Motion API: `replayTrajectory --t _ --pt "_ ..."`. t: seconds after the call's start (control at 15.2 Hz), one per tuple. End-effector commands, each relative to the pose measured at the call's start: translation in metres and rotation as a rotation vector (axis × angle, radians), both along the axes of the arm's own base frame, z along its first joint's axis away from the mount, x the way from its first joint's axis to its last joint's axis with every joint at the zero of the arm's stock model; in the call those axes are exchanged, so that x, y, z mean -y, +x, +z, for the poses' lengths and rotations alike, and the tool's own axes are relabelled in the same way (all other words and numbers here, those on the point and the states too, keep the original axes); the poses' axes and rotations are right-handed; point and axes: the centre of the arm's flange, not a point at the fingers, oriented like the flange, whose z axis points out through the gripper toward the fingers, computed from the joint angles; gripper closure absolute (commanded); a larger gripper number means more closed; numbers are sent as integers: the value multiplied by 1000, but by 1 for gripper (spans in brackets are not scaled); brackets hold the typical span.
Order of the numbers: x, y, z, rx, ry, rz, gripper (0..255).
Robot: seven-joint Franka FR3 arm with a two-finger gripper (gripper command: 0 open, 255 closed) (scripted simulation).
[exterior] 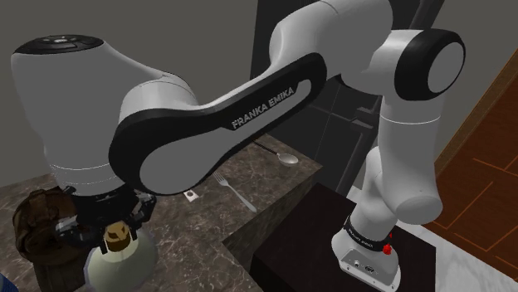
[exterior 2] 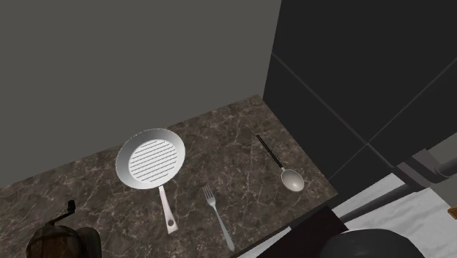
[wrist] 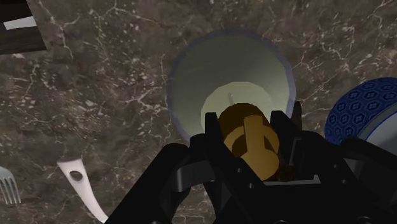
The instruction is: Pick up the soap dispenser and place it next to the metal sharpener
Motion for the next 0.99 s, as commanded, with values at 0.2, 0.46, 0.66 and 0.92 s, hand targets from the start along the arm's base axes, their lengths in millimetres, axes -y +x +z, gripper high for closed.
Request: replayTrajectory --t 0.2,0.46,0.66,0.92 --pt "0 0 -30 1 1 0 255" --pt "0 0 -30 1 1 0 255" --pt "0 0 -30 1 1 0 255" --pt "0 0 -30 1 1 0 0"
